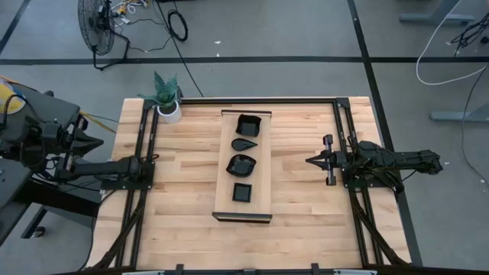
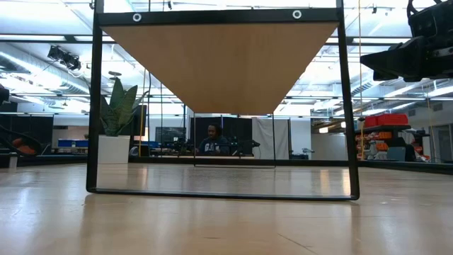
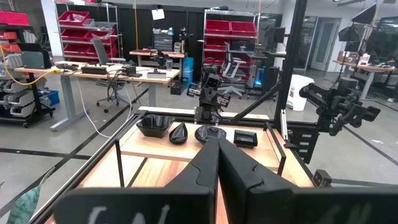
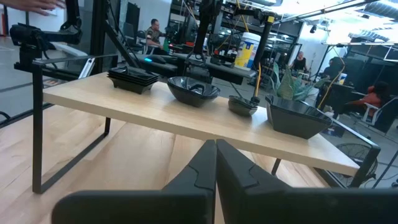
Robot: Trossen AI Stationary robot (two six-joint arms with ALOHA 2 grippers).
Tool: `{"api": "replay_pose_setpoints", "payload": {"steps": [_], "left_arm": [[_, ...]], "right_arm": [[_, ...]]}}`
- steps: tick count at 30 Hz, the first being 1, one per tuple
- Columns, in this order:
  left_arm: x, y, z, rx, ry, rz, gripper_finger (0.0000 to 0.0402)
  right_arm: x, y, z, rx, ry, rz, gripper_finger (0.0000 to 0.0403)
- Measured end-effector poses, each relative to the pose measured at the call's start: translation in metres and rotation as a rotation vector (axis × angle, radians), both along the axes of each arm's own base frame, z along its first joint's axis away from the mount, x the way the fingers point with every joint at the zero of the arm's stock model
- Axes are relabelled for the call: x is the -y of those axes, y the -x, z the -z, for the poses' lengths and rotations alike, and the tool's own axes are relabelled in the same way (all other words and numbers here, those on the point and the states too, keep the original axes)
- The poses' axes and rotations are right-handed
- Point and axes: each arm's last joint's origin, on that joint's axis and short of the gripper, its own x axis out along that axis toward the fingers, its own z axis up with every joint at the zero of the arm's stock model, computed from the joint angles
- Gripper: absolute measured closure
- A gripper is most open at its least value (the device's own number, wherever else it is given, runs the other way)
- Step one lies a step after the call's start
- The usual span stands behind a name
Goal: Pick & Place Mini shaped plates
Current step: Return to Home Position
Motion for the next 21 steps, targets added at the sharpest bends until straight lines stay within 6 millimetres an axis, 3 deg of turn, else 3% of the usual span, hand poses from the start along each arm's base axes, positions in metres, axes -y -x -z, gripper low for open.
{"api": "replay_pose_setpoints", "payload": {"steps": [13,17,21], "left_arm": [[0.000,-0.001,-0.007,0.077,-0.019,-0.009,0.0387],[-0.002,-0.012,-0.009,0.096,-0.136,-0.041,0.0387],[-0.002,-0.029,-0.005,0.088,-0.106,-0.037,0.0387]], "right_arm": [[0.000,0.000,0.000,0.000,0.000,0.000,0.0392],[0.000,0.000,0.000,0.000,0.000,0.000,0.0392],[0.000,0.000,0.000,0.000,0.000,0.000,0.0392]]}}
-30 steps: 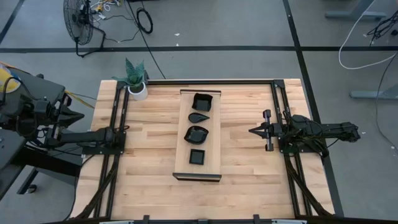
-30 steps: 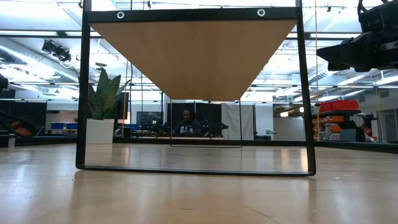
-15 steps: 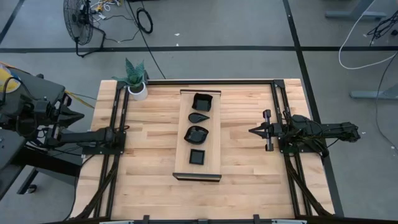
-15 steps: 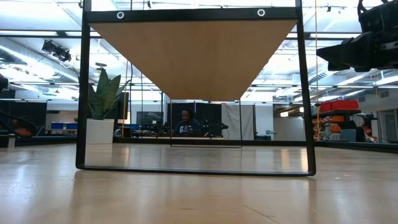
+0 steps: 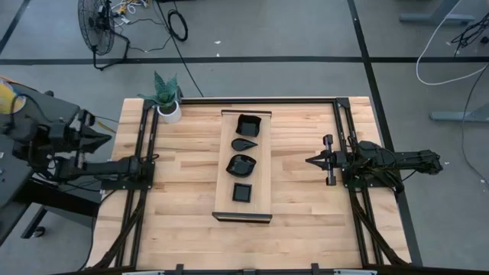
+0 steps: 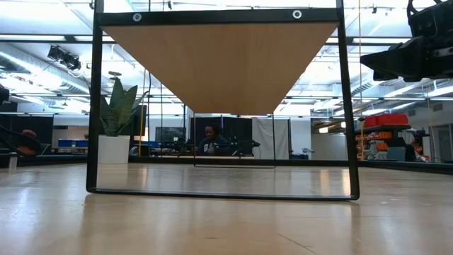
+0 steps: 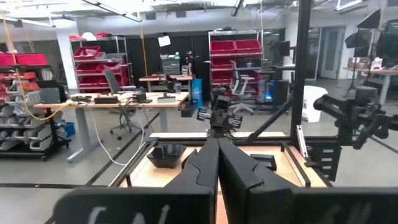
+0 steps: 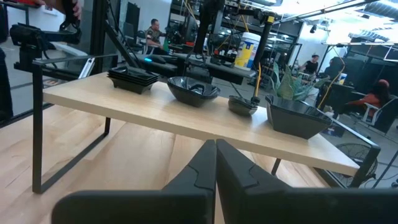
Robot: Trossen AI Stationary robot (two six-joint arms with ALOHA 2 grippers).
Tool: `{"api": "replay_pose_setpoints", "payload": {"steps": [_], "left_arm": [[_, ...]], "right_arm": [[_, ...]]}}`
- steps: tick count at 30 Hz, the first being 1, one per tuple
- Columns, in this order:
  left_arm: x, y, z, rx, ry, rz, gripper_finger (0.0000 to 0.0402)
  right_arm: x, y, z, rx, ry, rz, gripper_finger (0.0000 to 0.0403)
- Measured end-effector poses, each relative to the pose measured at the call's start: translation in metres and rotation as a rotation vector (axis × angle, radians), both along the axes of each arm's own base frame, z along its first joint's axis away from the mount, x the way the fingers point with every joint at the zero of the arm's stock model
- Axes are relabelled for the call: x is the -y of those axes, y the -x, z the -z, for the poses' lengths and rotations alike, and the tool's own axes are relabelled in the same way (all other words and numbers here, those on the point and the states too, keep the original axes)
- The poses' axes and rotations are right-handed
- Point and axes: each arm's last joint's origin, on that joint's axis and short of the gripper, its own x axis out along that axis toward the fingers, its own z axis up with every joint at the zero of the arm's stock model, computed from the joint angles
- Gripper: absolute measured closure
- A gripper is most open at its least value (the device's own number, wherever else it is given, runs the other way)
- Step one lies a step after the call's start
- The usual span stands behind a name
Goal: Pick & Place Mini shaped plates
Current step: Return to Home Position
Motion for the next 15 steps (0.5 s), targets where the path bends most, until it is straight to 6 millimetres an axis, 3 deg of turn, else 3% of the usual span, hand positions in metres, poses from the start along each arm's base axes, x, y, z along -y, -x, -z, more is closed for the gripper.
{"api": "replay_pose_setpoints", "payload": {"steps": [15], "left_arm": [[-0.003,-0.094,0.038,0.065,0.029,0.056,0.0387]], "right_arm": [[0.000,0.000,0.000,0.000,0.000,0.000,0.0392]]}}
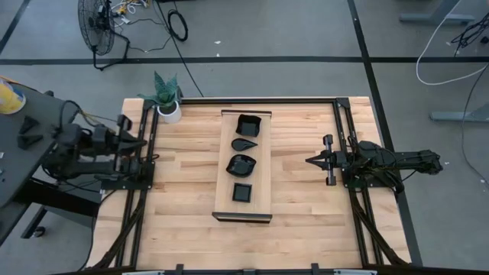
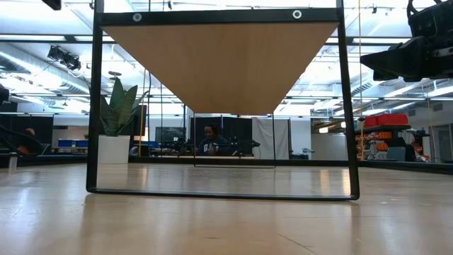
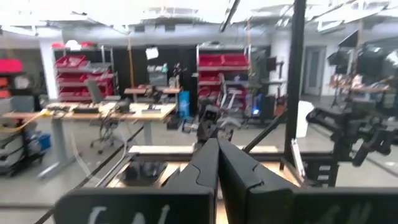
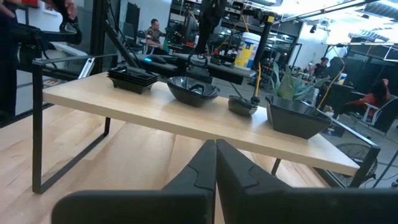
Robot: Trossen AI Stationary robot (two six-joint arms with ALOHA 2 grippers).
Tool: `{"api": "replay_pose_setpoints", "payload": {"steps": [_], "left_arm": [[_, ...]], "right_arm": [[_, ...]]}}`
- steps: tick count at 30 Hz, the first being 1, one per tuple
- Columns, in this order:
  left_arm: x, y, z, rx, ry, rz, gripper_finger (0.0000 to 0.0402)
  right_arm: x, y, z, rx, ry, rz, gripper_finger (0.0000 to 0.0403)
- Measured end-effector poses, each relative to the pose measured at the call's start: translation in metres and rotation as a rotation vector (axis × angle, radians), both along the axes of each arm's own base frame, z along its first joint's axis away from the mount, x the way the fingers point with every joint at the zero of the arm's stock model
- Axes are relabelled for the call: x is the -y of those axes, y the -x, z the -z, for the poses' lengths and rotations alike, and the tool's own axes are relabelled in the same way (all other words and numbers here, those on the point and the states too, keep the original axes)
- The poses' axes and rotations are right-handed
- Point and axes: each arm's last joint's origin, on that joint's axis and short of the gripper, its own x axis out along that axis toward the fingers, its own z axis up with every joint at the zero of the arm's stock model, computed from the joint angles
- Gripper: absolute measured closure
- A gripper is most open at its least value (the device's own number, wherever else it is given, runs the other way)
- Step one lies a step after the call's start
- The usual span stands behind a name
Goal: Pick & Place Mini shaped plates
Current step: Return to Home Position
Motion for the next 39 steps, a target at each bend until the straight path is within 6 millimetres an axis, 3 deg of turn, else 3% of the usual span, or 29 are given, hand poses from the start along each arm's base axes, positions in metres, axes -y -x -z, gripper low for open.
{"api": "replay_pose_setpoints", "payload": {"steps": [15,32,39], "left_arm": [[0.001,-0.056,0.054,0.066,0.076,0.056,0.0387],[-0.004,-0.086,0.113,0.075,0.160,0.030,0.0387],[-0.004,-0.088,0.119,0.097,0.156,0.022,0.0387]], "right_arm": [[0.000,0.000,0.000,0.000,0.000,0.000,0.0392],[0.000,0.000,0.000,0.000,0.000,0.000,0.0392],[0.000,0.000,0.000,0.000,0.000,0.000,0.0392]]}}
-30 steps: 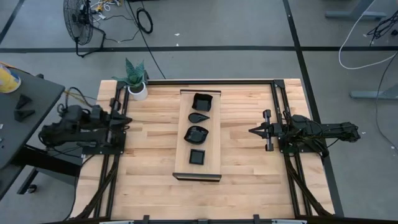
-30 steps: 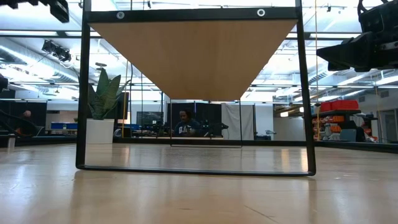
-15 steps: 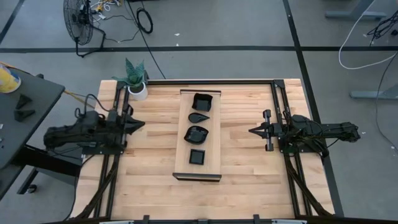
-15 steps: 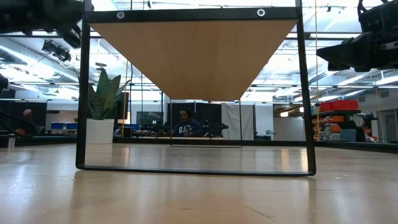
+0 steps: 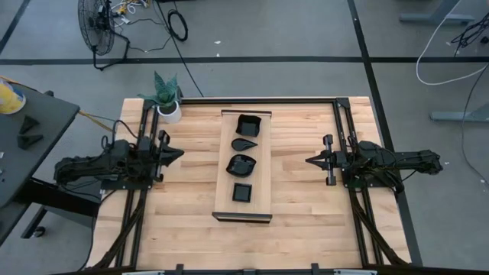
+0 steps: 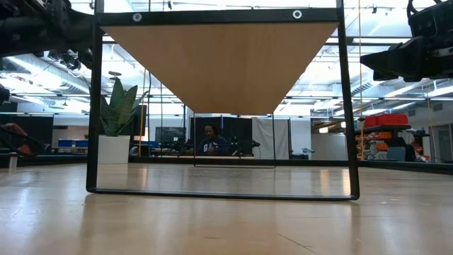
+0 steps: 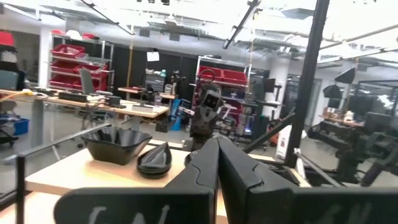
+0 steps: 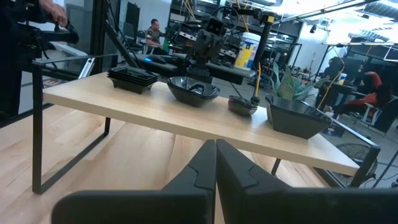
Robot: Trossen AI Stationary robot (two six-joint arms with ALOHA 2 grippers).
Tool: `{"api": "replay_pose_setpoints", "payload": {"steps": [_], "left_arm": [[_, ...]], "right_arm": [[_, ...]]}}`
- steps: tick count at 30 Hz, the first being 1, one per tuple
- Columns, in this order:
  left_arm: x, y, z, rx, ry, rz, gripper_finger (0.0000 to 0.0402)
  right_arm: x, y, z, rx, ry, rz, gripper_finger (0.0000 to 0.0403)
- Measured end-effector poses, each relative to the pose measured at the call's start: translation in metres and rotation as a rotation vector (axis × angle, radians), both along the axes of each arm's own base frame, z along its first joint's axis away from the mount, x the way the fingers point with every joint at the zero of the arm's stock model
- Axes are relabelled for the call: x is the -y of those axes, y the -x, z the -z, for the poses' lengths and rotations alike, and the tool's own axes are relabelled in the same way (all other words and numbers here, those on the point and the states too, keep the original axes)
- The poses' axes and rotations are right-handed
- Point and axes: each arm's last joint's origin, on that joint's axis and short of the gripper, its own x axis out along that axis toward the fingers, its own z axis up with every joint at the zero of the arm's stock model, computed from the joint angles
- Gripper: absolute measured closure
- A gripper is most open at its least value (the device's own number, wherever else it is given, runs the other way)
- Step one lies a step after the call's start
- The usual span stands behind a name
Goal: Pick & Place Mini shaped plates
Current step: Return to Home Position
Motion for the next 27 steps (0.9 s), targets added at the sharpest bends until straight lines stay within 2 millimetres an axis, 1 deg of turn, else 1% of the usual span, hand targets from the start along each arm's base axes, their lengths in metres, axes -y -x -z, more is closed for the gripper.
{"api": "replay_pose_setpoints", "payload": {"steps": [10,14,27], "left_arm": [[-0.003,0.000,0.001,0.009,-0.003,-0.050,0.0387],[-0.004,-0.002,0.010,0.042,0.021,-0.051,0.0387],[-0.004,-0.003,0.011,0.047,0.040,-0.048,0.0387]], "right_arm": [[0.000,0.000,0.000,0.000,0.000,0.000,0.0392],[0.000,0.000,0.000,0.000,0.000,0.000,0.0392],[0.000,0.000,0.000,0.000,0.000,0.000,0.0392]]}}
